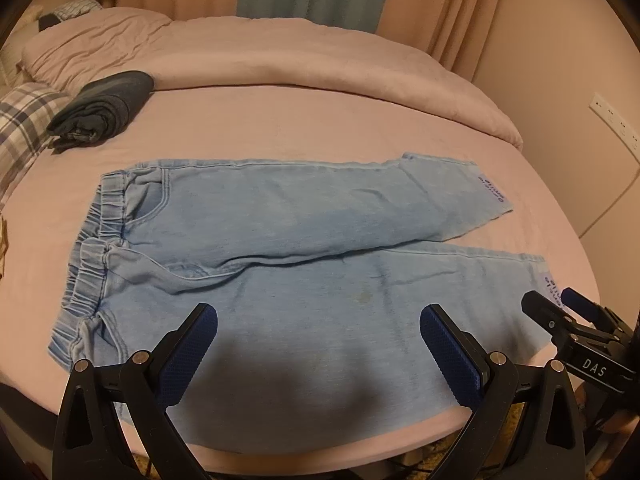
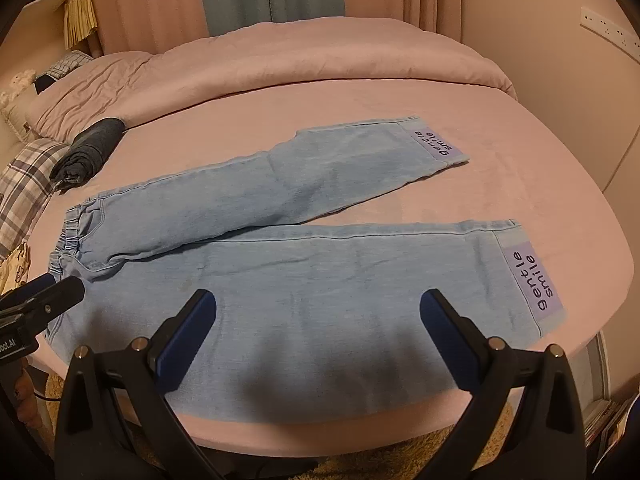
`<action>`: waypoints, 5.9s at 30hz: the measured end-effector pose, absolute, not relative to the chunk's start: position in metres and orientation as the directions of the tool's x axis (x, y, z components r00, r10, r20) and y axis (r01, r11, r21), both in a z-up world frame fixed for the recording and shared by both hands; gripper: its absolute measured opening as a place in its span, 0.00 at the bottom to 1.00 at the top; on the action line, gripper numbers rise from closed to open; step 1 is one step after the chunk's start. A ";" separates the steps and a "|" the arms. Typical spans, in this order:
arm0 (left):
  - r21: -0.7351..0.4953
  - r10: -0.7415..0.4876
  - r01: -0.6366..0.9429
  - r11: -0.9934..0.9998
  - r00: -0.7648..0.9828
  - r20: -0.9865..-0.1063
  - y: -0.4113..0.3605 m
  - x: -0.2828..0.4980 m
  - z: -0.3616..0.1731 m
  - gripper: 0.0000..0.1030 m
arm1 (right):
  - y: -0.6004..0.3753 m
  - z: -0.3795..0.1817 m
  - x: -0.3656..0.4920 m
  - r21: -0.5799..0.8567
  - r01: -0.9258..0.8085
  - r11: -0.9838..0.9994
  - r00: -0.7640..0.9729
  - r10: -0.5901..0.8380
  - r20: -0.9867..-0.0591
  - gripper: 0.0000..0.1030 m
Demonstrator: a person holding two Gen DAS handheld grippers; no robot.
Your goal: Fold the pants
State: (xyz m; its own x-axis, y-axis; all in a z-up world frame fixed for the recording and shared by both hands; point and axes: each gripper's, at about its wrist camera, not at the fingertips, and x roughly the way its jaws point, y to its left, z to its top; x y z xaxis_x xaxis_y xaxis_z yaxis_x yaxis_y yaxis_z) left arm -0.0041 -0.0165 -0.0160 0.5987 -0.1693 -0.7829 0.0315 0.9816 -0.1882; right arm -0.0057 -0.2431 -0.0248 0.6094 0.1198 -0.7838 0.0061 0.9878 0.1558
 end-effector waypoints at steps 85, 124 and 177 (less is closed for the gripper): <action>-0.074 0.155 -0.473 0.878 0.426 -0.892 0.183 -0.042 -0.065 0.77 | -0.458 -0.066 0.055 -0.066 0.484 0.872 0.448 -0.312 -0.838 0.74; -0.283 -0.207 -0.097 0.954 0.468 -0.859 0.083 0.017 -0.100 0.84 | -0.319 -0.144 0.110 0.099 0.150 0.984 0.373 0.036 -0.927 1.00; -0.112 -0.078 -0.035 0.993 0.518 -0.852 0.058 0.010 -0.114 0.98 | -0.300 -0.145 0.097 0.045 0.167 0.985 0.436 -0.033 -0.900 1.00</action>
State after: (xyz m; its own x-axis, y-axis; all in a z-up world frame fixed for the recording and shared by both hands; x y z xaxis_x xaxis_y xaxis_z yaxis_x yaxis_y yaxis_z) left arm 0.0095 0.0576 -0.1143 0.5184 -0.0777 -0.8516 -0.0352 0.9931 -0.1120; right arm 0.0973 -0.3004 -0.1454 0.4356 -0.0327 -0.8995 0.1674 0.9849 0.0453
